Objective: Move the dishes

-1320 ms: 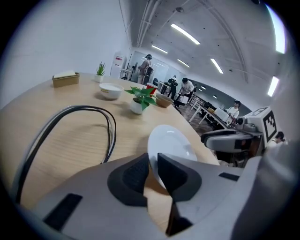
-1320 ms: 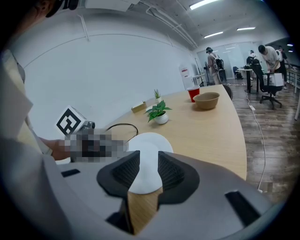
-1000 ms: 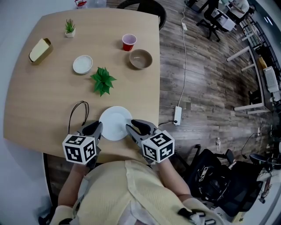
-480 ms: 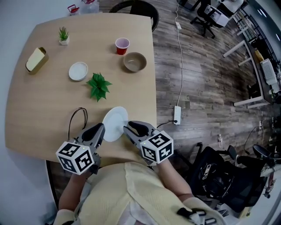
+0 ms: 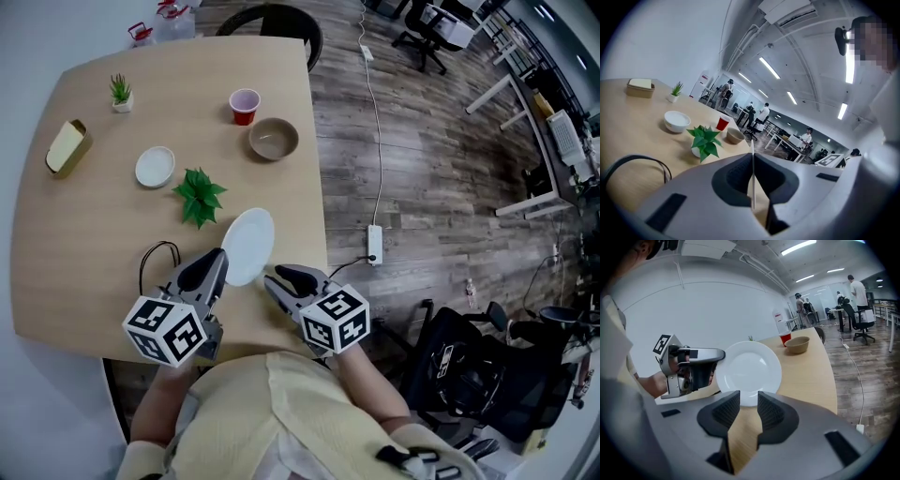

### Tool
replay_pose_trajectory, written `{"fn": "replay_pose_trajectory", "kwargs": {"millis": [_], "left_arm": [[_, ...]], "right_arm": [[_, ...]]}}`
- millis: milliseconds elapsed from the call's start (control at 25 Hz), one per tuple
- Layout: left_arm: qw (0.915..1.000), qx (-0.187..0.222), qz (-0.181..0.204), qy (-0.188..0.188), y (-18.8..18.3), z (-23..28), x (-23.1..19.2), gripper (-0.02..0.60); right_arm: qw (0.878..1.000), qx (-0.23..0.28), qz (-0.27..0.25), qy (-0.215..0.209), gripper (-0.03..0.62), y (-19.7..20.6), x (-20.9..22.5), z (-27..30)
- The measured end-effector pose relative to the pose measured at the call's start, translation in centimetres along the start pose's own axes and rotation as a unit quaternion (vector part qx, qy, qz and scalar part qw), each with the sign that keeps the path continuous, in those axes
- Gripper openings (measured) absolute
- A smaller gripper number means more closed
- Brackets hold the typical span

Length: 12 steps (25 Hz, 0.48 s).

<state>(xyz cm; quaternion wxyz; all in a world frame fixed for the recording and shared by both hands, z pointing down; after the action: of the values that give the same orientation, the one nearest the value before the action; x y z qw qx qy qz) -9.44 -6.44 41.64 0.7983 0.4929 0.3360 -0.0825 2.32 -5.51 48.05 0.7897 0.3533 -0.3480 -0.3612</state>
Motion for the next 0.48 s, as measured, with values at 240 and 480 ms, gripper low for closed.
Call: {"fn": "replay_pose_trajectory", "kwargs": {"millis": [240, 480], "left_arm": [[0.9999, 0.007, 0.006, 0.012, -1.0, 3.2, 0.6, 0.023], [0.9994, 0.016, -0.014, 0.027, -1.8, 7.2, 0.7, 0.023]], "right_arm": [[1.0, 0.003, 0.011, 0.015, 0.127, 0.4, 1.0, -1.1], [0.999, 0.005, 0.021, 0.026, 0.127, 1.0, 1.8, -1.8]]}}
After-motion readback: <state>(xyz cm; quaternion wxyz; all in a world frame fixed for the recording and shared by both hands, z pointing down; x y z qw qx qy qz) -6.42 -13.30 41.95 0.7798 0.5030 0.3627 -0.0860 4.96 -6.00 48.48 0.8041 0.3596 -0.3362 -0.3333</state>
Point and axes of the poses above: the fingertips, and each gripper's own axes: z forward along the fingers, x to its right, y out of its underside, the point moved 2 cm from there along -z, backward along the fingers, and after that the axes turned 8 degrees about -z, right-handed, at the moved point
